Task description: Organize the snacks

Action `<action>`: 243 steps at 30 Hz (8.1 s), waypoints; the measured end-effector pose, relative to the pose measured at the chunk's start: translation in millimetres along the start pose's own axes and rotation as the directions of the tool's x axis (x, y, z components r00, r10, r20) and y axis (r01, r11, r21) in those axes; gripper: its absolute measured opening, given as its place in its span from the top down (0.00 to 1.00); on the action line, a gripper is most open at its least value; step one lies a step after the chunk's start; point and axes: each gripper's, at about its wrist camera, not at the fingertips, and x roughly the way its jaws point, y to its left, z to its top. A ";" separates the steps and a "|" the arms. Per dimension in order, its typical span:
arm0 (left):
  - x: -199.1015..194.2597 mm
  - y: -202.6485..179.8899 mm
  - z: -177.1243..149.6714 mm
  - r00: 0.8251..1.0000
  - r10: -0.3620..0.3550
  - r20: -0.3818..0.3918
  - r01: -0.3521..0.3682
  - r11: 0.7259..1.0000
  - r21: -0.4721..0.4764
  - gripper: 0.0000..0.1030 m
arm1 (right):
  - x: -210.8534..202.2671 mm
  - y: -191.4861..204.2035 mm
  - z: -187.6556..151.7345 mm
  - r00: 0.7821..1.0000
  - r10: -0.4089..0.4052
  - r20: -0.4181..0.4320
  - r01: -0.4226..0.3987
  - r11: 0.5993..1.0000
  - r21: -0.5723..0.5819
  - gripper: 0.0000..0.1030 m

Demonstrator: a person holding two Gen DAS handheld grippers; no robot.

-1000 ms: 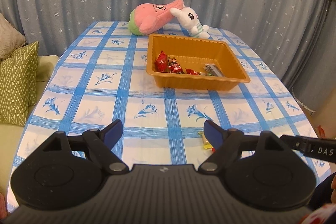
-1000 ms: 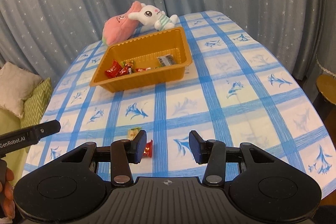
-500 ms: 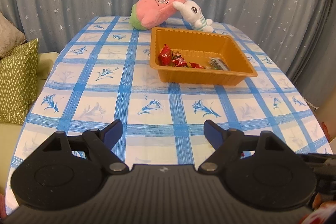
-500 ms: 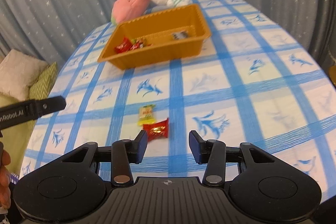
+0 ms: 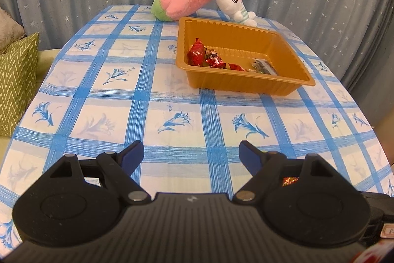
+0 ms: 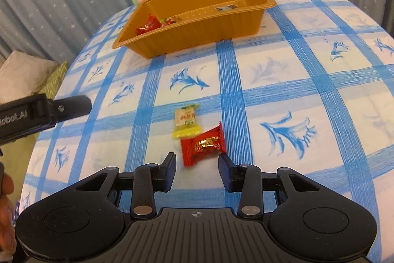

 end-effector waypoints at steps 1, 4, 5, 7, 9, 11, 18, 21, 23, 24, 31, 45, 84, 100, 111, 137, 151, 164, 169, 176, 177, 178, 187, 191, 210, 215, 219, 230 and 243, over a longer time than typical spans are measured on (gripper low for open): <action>1.9 0.6 0.4 1.000 0.000 -0.001 0.000 1.000 -0.004 0.20 | 2.5 -0.4 1.9 1.000 -0.003 0.004 0.003 1.000 0.003 0.62; 6.2 1.8 0.5 1.000 -0.002 -0.004 0.002 1.000 -0.009 0.20 | 8.2 0.4 8.4 1.000 -0.023 0.022 0.023 1.000 0.003 0.63; 7.4 1.6 0.3 1.000 -0.003 -0.005 0.003 1.000 -0.008 0.20 | 9.7 0.2 10.4 0.999 -0.031 0.028 0.031 1.000 0.005 0.63; 9.5 1.0 -0.3 1.000 -0.003 -0.009 0.003 1.000 -0.006 0.20 | 12.6 0.7 13.8 0.998 -0.045 0.033 0.045 0.999 0.003 0.63; 11.4 0.4 -1.6 1.000 -0.005 -0.013 0.005 1.000 -0.004 0.20 | 15.0 4.4 15.4 0.997 -0.069 0.035 0.070 0.997 -0.034 0.66; 12.9 -0.1 -3.2 1.000 -0.005 -0.018 0.005 1.000 -0.002 0.20 | 16.8 8.6 14.0 0.995 -0.088 0.037 0.090 0.993 -0.077 0.71; 18.8 -7.0 -11.5 0.999 -0.013 -0.036 0.014 0.999 0.028 0.20 | 13.3 8.5 6.4 0.990 -0.126 0.060 0.135 0.972 -0.193 0.80; 23.9 -17.9 -17.1 0.998 -0.042 -0.042 0.045 0.997 0.067 0.20 | 3.5 -2.4 11.7 0.987 -0.134 0.088 0.147 0.975 -0.165 0.80; 27.9 -28.0 -21.5 0.997 -0.068 -0.044 0.072 0.993 0.090 0.21 | -3.5 -12.3 17.9 0.983 -0.148 0.105 0.161 0.978 -0.136 0.80; 30.7 -33.7 -23.7 0.996 -0.076 -0.047 0.080 0.991 0.104 0.23 | -6.8 -18.2 21.3 0.982 -0.154 0.111 0.167 0.979 -0.119 0.80; 50.4 -71.6 -32.2 0.993 -0.110 -0.053 0.118 0.979 0.166 0.40 | -17.7 -54.7 29.9 0.972 -0.197 0.125 0.201 0.979 -0.017 0.80; 74.4 -99.1 -33.4 0.995 -0.087 -0.049 0.095 0.976 0.198 0.71 | -17.2 -62.3 31.7 0.977 -0.172 0.129 0.171 0.985 0.016 0.80; -2.9 -74.8 -5.2 0.998 -0.044 0.053 0.037 0.989 0.140 0.81 | -57.2 -27.0 37.1 0.972 -0.132 0.195 0.146 0.988 -0.058 0.80; -25.2 -70.9 1.1 0.996 -0.044 0.083 0.033 0.991 0.132 0.81 | -73.9 -9.6 40.8 0.969 -0.114 0.221 0.136 0.987 -0.089 0.80; -26.2 -71.6 3.5 0.995 -0.047 0.085 0.036 0.990 0.133 0.81 | -75.9 -7.4 44.1 0.968 -0.110 0.227 0.135 0.986 -0.095 0.80; 13.2 -67.6 56.4 0.993 -0.064 0.098 0.052 0.991 0.125 0.81 | -49.0 -2.1 108.0 0.967 -0.077 0.241 0.116 0.982 -0.152 0.80; 53.5 -61.5 107.8 0.990 -0.073 0.120 0.055 0.987 0.149 0.81 | -12.9 0.2 167.9 0.973 -0.045 0.226 0.088 0.979 -0.182 0.80; 100.8 -50.8 140.6 0.992 -0.061 0.106 0.041 0.984 0.174 0.81 | 35.7 3.2 205.9 0.983 -0.043 0.181 0.081 0.974 -0.210 0.80; 113.5 -48.3 145.7 0.994 -0.057 0.096 0.039 0.982 0.184 0.81 | 49.2 3.3 213.0 0.985 -0.043 0.166 0.078 0.973 -0.215 0.80; 125.7 -47.9 146.5 0.995 -0.058 0.084 0.040 0.979 0.200 0.81 | 60.7 1.6 217.2 0.988 -0.040 0.148 0.071 0.975 -0.209 0.80; 127.4 -47.5 146.5 0.995 -0.059 0.081 0.042 0.979 0.201 0.81 | 61.7 1.2 217.5 0.988 -0.041 0.147 0.071 0.975 -0.209 0.80; 129.0 -47.5 146.6 0.995 -0.058 0.077 0.042 0.979 0.201 0.81 | 62.5 0.7 217.6 0.988 -0.042 0.146 0.072 0.976 -0.207 0.80; 138.1 -50.2 147.8 0.996 -0.067 0.064 0.052 0.976 0.213 0.81 | 68.5 -6.5 217.6 0.990 -0.048 0.135 0.073 0.979 -0.188 0.80; 141.3 -52.3 148.5 0.996 -0.069 0.062 0.054 0.975 0.218 0.81 | 68.5 -8.6 217.6 0.990 -0.047 0.135 0.072 0.981 -0.181 0.80; 128.3 -36.2 150.0 0.996 -0.032 0.085 0.014 0.978 0.207 0.73 | 63.5 -6.0 223.3 0.990 -0.024 0.141 0.047 0.985 -0.166 0.80; 129.2 -34.1 144.9 0.997 -0.028 0.076 0.012 0.979 0.203 0.67 | 66.5 -1.0 225.1 0.990 -0.012 0.138 0.035 0.986 -0.166 0.80; 130.9 -32.8 142.1 0.997 -0.024 0.071 0.009 0.979 0.204 0.65 | 70.3 -0.7 227.2 0.991 0.003 0.137 0.018 0.988 -0.155 0.79; 124.8 -28.8 134.8 0.997 -0.003 0.079 -0.013 0.980 0.198 0.33 | 57.8 -15.6 232.8 0.982 0.045 0.185 -0.034 0.997 -0.064 0.42; 73.3 -33.6 115.5 0.992 0.023 0.124 -0.042 0.988 0.152 0.02 | 11.2 -26.2 201.9 0.983 -0.050 0.174 0.061 0.996 -0.059 0.42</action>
